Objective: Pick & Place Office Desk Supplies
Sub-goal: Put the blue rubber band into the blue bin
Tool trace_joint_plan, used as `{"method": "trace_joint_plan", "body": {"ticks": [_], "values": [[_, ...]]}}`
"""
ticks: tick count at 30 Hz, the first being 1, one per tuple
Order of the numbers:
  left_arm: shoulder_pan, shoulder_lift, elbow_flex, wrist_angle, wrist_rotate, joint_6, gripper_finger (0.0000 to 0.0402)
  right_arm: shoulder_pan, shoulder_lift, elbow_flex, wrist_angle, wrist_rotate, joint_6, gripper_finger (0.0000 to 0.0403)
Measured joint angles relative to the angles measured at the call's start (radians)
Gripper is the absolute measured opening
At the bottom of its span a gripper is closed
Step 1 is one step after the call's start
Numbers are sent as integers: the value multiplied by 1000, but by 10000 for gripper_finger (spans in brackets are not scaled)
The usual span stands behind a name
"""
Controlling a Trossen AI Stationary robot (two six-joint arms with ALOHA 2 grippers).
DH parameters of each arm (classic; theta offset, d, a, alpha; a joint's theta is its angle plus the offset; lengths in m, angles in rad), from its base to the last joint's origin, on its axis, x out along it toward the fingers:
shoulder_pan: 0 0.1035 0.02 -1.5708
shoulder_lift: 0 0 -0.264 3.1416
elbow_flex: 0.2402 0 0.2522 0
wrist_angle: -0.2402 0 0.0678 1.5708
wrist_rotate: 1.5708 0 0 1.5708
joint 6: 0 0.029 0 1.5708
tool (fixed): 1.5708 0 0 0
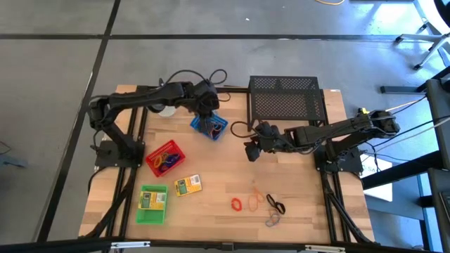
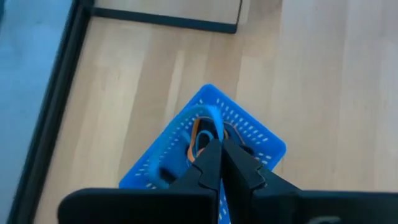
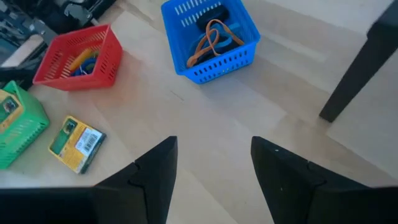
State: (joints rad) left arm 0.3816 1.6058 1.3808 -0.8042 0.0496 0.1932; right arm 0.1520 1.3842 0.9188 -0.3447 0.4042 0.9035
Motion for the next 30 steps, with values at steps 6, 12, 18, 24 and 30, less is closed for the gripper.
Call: {"method": "trace_joint_plan", "body": {"ticks": [6,12,18,24,30], "values": [[33,0,0,11,37,29,2,0,0,0,0,20,28,207],[55,-3,-48,14,55,10,2,0,0,0,0,34,31,207],[66,-6,-204,168,84,-65,3,0,0,0,0,47,31,207],[65,-6,-269,282,37,-170,3,0,0,0,0,60,31,207],[51,-6,-269,277,-25,-197,32,0,0,0,0,52,20,207]]}}
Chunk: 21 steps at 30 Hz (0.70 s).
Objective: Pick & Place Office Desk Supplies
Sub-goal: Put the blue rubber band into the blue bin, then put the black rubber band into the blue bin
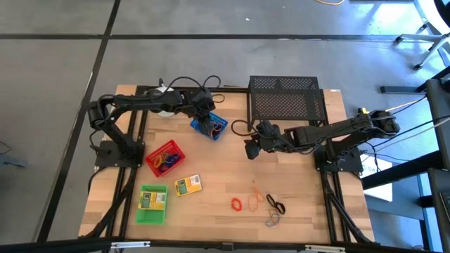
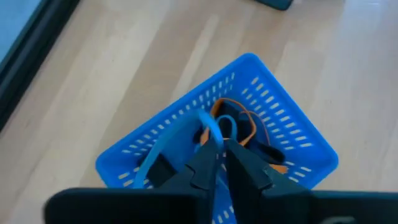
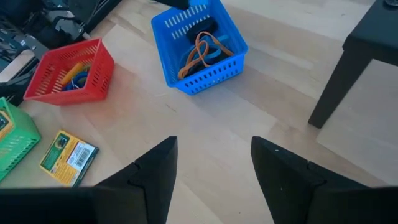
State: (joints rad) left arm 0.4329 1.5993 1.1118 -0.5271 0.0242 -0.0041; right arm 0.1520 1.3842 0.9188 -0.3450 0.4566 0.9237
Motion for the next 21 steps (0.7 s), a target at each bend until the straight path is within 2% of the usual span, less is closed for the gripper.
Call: {"method": "trace_joint_plan", "body": {"ticks": [5,11,17,21], "values": [[0,0,0,0,-6,-32,81,0,0,0,0,-48,-21,207],[-1,-26,1,-1,27,-128,127,0,0,0,-14,-204,-62,207],[-24,-100,1,1,92,-244,128,46,0,0,-139,-442,-180,208],[-63,-163,1,1,130,-302,119,112,0,0,-227,-468,-372,208]]}}
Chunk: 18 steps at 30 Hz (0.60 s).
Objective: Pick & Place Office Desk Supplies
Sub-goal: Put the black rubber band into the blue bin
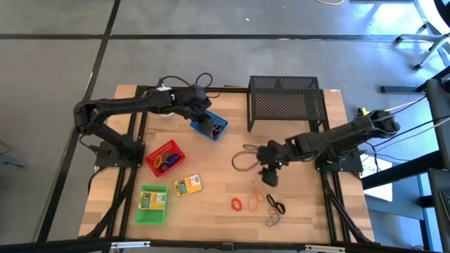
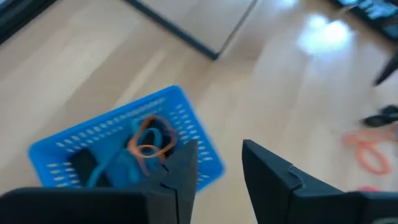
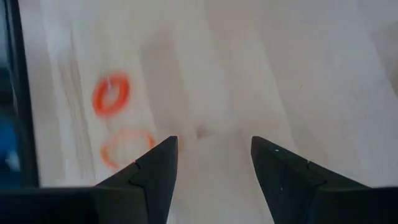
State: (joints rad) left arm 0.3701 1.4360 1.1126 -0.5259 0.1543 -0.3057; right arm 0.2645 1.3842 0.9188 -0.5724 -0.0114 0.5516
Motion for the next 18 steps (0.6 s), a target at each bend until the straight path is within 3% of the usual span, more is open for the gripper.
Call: {"method": "trace_joint_plan", "body": {"ticks": [12,18], "values": [[-232,-81,1,53,-11,-197,111,78,12,0,6,1,-336,208],[-355,-79,1,85,-76,-267,112,92,69,0,-8,-153,-330,208]]}}
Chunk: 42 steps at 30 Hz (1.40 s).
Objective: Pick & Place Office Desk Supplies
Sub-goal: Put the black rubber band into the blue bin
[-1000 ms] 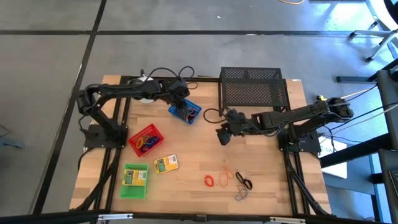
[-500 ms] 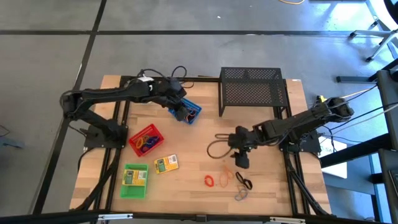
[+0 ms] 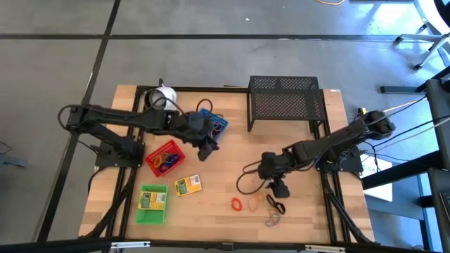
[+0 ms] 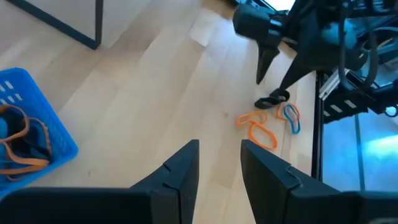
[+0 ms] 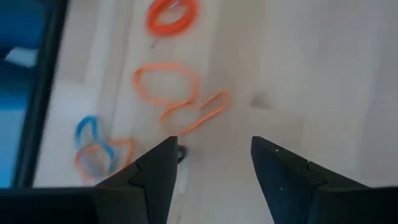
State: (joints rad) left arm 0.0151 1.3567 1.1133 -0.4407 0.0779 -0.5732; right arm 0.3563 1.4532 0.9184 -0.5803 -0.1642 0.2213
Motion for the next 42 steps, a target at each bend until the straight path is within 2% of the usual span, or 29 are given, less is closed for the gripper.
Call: {"method": "trace_joint_plan", "body": {"ticks": [8,14,21,28,38,42], "values": [[-110,1,0,1,-159,-70,111,84,111,0,-2,-37,-198,208],[-151,1,0,1,-240,-121,112,124,216,0,26,-4,-393,208],[-161,2,0,3,-319,-169,111,156,300,4,57,23,-410,197],[-162,2,0,4,-451,-262,107,182,311,4,75,35,-419,131],[-164,2,0,4,-463,-218,106,180,314,2,83,-26,-355,15],[-164,2,0,4,-463,-210,103,179,314,2,83,-47,-355,11]]}}
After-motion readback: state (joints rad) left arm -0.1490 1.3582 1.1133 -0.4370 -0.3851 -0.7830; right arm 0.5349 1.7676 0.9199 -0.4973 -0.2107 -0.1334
